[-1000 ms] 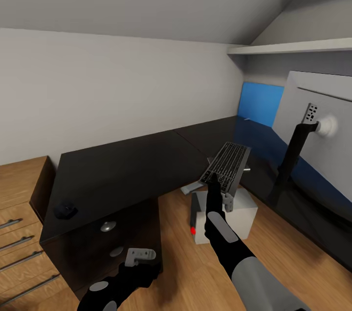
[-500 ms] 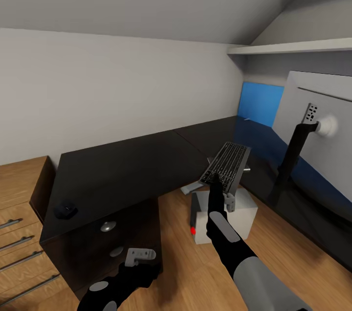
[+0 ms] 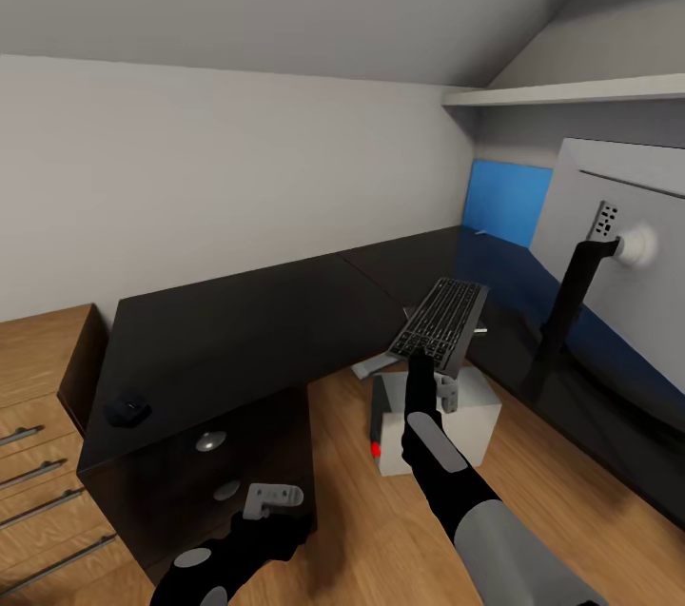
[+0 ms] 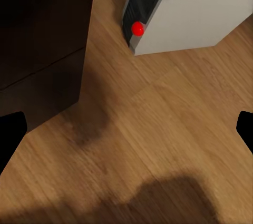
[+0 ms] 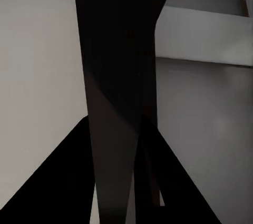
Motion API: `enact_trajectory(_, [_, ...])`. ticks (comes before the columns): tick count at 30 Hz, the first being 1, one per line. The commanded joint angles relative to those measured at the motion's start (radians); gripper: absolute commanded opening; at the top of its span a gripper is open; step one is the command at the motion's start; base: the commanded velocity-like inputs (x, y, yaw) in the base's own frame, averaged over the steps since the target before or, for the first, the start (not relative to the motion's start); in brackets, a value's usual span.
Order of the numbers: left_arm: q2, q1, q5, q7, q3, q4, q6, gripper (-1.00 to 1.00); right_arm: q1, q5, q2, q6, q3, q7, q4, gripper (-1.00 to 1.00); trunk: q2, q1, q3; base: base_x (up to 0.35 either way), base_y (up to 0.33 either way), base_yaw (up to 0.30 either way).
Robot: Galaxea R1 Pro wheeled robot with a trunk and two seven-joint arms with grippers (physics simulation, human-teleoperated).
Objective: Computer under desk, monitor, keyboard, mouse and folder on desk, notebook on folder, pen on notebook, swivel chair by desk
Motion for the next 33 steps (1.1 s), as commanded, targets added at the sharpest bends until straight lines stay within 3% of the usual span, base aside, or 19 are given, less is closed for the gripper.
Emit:
enact_trajectory(1, [0.001, -0.001, 0.011, 0.01, -0.002, -0.001, 0.002, 1.0, -0.001, -0.02, 0.0, -0.005, 0.003, 0.007, 0.001, -1.0, 0.0, 0.0, -0.001, 0.0, 0.0, 0.0])
enact_trajectory(19, [0.0, -0.001, 0.011, 0.013, -0.002, 0.006, 0.002, 1.0, -0.001, -0.016, -0.002, -0.01, 0.007, 0.012, -0.009, -1.0, 0.119, -0.065, 0.052, 0.0, 0.0, 0.0])
enact_trajectory(23, [-0.002, -0.001, 0.01, 0.013, -0.001, 0.054, 0.002, 1.0, 0.016, -0.018, -0.006, 0.001, 0.011, 0.011, -0.049, -1.0, 0.147, -0.081, 0.065, 0.0, 0.0, 0.0])
enact_trajectory(28, [-0.002, -0.001, 0.01, 0.014, 0.0, 0.068, 0.001, 1.0, 0.079, -0.019, -0.006, 0.063, 0.018, 0.007, -0.157, -1.0, 0.147, -0.081, 0.065, 0.0, 0.0, 0.0])
enact_trajectory(33, [-0.001, -0.001, 0.01, 0.014, 0.003, 0.07, 0.001, 1.0, 0.134, -0.017, -0.008, 0.091, 0.061, -0.004, -0.256, -1.0, 0.147, -0.081, 0.065, 0.0, 0.0, 0.0])
